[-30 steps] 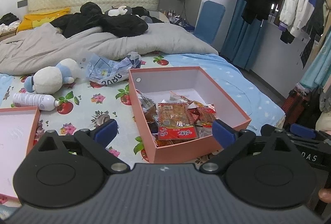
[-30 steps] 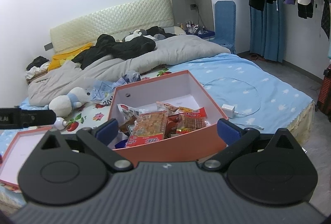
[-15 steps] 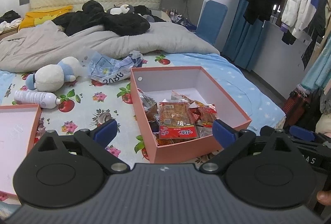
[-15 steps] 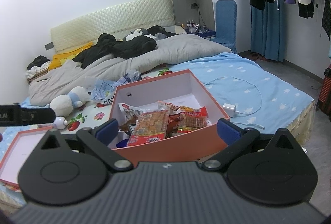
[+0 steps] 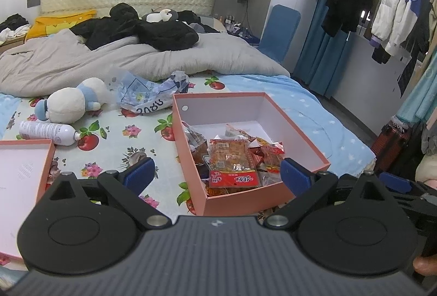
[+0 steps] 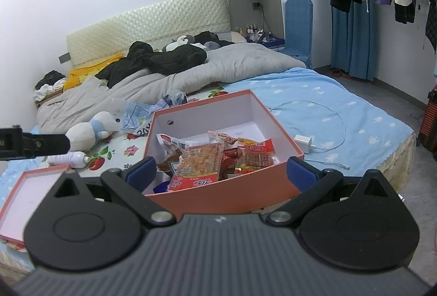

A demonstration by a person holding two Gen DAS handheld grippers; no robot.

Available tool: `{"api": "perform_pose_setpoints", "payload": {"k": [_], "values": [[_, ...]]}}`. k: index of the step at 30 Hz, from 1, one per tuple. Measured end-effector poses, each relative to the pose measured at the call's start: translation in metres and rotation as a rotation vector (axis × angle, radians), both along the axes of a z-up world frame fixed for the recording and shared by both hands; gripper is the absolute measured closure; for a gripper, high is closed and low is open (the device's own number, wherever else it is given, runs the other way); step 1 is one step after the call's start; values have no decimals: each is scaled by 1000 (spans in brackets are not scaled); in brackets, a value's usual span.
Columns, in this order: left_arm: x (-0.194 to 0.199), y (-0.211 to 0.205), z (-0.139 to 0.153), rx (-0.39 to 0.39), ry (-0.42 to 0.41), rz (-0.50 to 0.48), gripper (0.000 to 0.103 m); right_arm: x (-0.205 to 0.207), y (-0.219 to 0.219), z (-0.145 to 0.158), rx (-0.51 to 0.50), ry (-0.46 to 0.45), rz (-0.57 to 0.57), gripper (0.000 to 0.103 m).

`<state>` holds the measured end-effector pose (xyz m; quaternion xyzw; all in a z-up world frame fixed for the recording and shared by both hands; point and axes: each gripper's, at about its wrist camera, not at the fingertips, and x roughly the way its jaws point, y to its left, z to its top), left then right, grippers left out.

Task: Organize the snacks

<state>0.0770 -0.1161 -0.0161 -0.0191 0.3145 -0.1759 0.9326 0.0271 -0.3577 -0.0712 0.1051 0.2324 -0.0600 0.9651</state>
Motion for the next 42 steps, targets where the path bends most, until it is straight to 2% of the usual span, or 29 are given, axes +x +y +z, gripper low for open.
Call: {"api": "perform_pose_setpoints", "payload": {"k": [42], "values": [[-2, 3, 1, -21, 20, 14, 3, 0, 0, 2, 8, -1, 16, 0]]}}
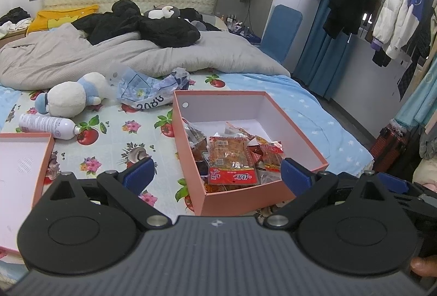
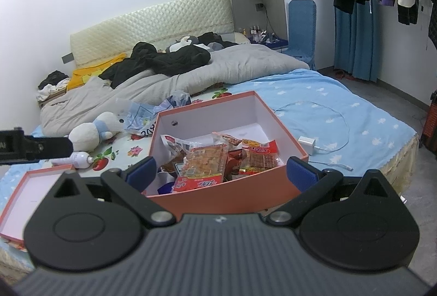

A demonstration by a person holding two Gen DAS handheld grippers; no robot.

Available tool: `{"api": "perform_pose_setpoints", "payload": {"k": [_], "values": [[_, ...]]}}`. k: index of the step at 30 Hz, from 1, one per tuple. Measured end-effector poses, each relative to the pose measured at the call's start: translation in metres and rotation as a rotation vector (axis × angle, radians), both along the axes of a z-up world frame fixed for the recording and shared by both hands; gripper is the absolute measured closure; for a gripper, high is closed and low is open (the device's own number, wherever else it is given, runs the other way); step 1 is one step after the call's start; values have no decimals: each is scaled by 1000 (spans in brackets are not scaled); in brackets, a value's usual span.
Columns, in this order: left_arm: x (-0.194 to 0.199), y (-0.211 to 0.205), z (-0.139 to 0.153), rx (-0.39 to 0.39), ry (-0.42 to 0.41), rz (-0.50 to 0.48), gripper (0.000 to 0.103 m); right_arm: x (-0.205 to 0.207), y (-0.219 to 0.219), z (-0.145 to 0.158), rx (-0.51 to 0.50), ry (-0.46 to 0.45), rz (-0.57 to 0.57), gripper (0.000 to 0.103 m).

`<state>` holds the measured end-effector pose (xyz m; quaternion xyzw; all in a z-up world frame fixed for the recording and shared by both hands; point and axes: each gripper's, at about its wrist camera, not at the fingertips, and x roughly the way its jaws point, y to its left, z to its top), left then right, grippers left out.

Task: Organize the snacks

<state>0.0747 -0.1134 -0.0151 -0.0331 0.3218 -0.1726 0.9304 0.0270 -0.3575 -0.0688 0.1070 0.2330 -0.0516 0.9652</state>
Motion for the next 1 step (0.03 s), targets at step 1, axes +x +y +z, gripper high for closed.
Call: {"api": "perform_pose_setpoints", "payload": {"k": [1], "values": [[1, 1, 0, -3, 2, 0, 3, 0, 0, 0, -2, -1, -1, 0]]}}
